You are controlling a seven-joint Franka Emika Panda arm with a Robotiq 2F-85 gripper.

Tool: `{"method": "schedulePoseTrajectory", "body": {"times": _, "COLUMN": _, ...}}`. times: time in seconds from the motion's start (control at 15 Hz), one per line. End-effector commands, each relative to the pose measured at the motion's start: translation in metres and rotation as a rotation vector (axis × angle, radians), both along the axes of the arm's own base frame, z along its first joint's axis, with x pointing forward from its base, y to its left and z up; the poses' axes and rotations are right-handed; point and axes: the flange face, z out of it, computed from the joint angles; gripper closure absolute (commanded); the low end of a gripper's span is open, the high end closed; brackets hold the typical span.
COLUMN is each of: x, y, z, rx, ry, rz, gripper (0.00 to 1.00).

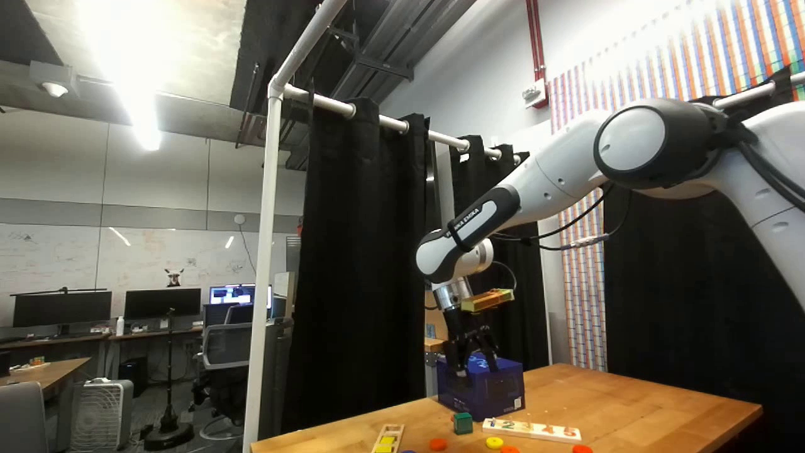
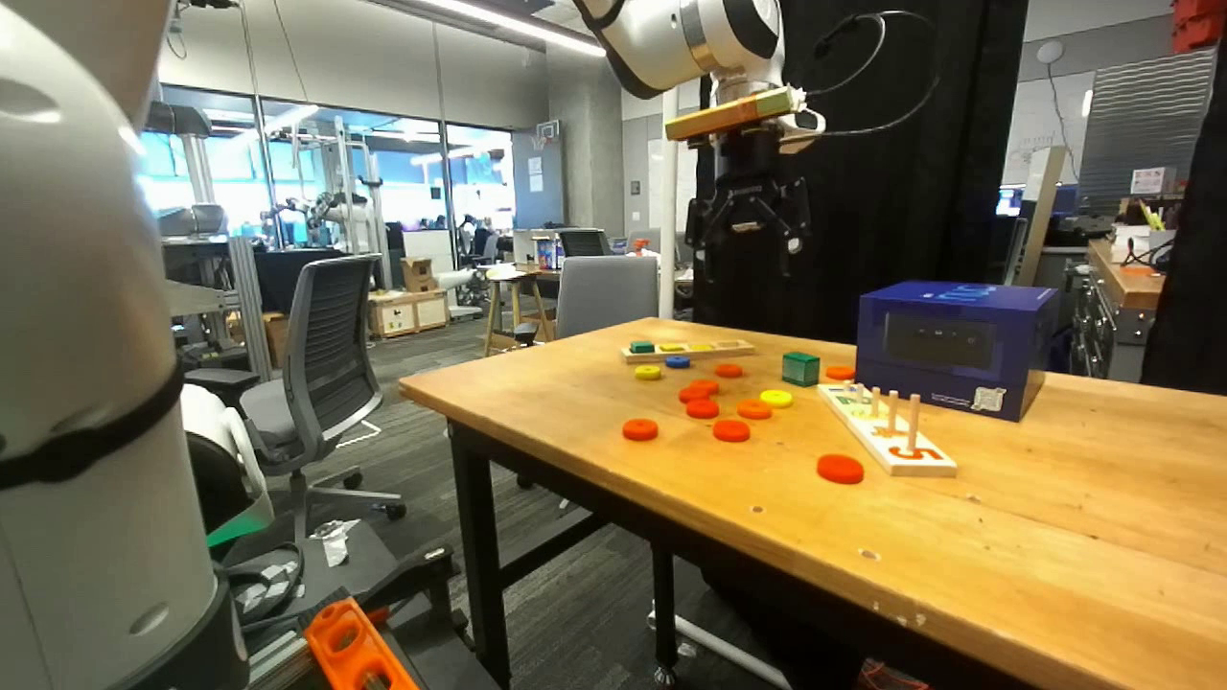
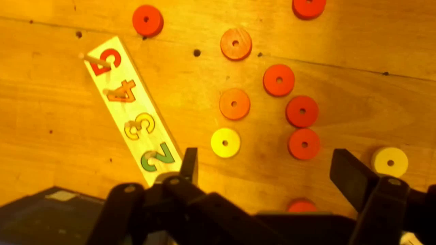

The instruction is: Pick the yellow square and put it on the wooden object

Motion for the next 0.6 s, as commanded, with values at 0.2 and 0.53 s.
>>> {"method": "schedulePoseTrajectory", "body": {"times": 0.2, "x": -0.067, "y": -0.023, "z": -0.03, "rx": 0.026, "ry": 0.039, "rz": -0.136, "gripper": 0.0}}
{"method": "schedulePoseTrajectory", "body": {"times": 0.53, "x": -0.108, "y": -0.024, "z": -0.032, "rx": 0.031, "ry": 0.024, "rz": -0.066, "gripper": 0.0}}
